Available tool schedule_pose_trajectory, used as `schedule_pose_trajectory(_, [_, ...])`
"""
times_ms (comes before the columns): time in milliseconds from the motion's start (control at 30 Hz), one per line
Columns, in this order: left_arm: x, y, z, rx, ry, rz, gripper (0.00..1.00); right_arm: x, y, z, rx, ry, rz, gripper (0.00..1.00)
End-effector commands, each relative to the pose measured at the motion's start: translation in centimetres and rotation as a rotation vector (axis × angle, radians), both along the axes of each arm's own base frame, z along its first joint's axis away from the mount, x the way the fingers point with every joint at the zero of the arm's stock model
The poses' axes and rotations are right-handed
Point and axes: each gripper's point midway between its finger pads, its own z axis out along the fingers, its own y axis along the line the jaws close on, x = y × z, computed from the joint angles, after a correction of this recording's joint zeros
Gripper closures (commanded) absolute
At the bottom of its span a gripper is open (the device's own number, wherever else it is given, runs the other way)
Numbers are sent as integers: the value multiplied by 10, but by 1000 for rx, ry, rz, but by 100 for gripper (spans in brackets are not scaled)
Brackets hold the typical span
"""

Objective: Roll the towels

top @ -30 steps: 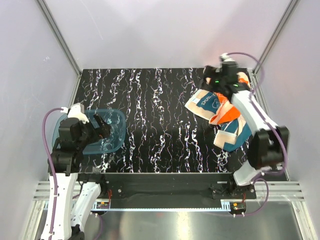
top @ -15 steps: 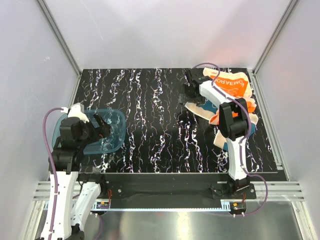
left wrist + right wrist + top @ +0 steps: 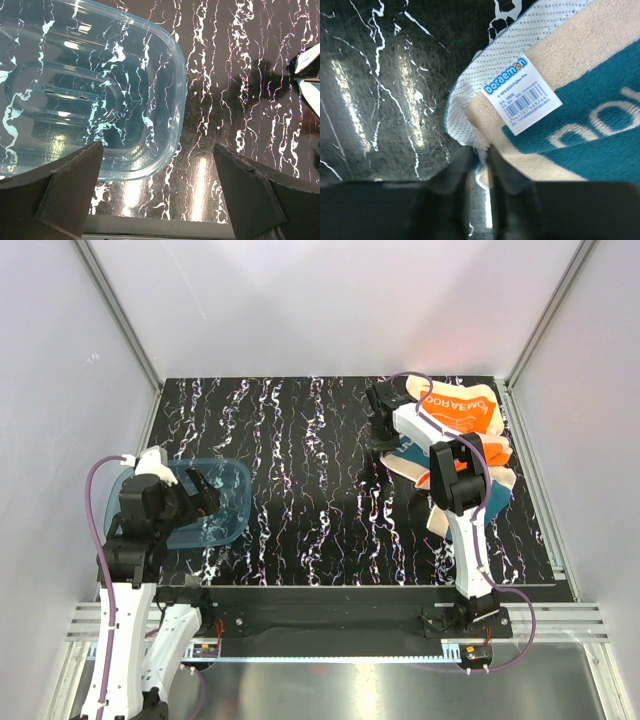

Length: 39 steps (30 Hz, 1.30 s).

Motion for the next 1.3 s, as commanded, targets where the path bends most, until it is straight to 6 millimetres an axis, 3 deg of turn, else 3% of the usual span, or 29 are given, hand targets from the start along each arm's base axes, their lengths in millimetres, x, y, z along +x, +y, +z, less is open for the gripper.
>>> schedule_pose_trajectory(0, [8, 2, 9, 0, -45, 17, 1, -9, 4, -2, -20, 27, 23, 86])
schedule_pose_trajectory(67, [8, 3, 8, -1, -45, 22, 1, -9, 9, 10, -19, 11, 37, 100])
schedule_pose_trajectory(167, [7, 4, 10, -1, -52, 24, 1, -9, 26, 63, -17, -65, 80, 100])
schedule_pose_trajectory(200, [7, 4, 10, -1, -53, 23, 1, -5, 43, 104, 15, -151, 109, 100])
schedule_pose_trajectory(267, [7, 4, 11, -1, -59, 26, 1, -6, 61, 154, 62, -232, 139, 100])
schedule_pose_trajectory(300, [7, 4, 11, -2, -61, 25, 1, -6, 70, 207, 120, -321, 151, 100])
schedule_pose_trajectory(367, [6, 4, 12, -1, -65, 26, 1, -15, 86, 267, 216, -418, 160, 100])
schedule_pose_trajectory(400, [6, 4, 11, -2, -62, 25, 1, -26, 91, 330, 313, -530, 180, 100])
schedule_pose_trajectory(433, [6, 5, 12, 0, -65, 27, 1, -35, 97, 362, 366, -594, 187, 100])
schedule_pose_trajectory(467, [6, 5, 13, 0, -70, 27, 1, -37, 94, 397, 396, -693, 173, 100])
schedule_pose_trajectory(500, [6, 5, 13, 1, -70, 29, 1, -56, 81, 453, 439, -832, 152, 100])
schedule_pose_trajectory(567, [5, 5, 14, 0, -75, 31, 1, -70, 60, 521, 421, -1070, 77, 100])
schedule_pose_trajectory(600, [5, 5, 14, -1, -75, 29, 1, -91, 40, 550, 413, -1155, 49, 100])
schedule_pose_trajectory(700, [5, 5, 14, -1, -75, 33, 1, -120, -11, 596, 346, -1321, -77, 100])
schedule_pose_trajectory(767, [5, 5, 14, -1, -76, 33, 1, -130, -23, 603, 325, -1341, -94, 100])
schedule_pose_trajectory(867, [5, 5, 13, -2, -73, 34, 1, -136, -24, 582, 309, -1275, -66, 100])
schedule_pose_trajectory(967, [6, 5, 13, -2, -68, 34, 1, -132, -14, 526, 296, -1133, -61, 100])
schedule_pose_trajectory(1000, [6, 5, 11, -1, -64, 32, 1, -132, -13, 491, 265, -1058, -54, 100])
schedule_pose_trajectory(1033, [7, 5, 11, -1, -62, 32, 1, -132, -12, 472, 277, -1018, -80, 100])
schedule_pose_trajectory(1067, [7, 5, 12, -2, -64, 30, 1, -136, -21, 434, 225, -950, -111, 100])
schedule_pose_trajectory(1133, [7, 4, 11, -3, -61, 29, 1, -143, -32, 398, 215, -879, -209, 100])
schedule_pose_trajectory(1167, [8, 4, 11, -3, -58, 28, 1, -151, -50, 363, 123, -813, -266, 100])
schedule_pose_trajectory(1233, [8, 3, 9, -4, -51, 23, 1, -158, -68, 329, 88, -744, -382, 100])
schedule_pose_trajectory(1267, [9, 3, 9, -4, -48, 21, 1, -167, -78, 299, 31, -669, -397, 100])
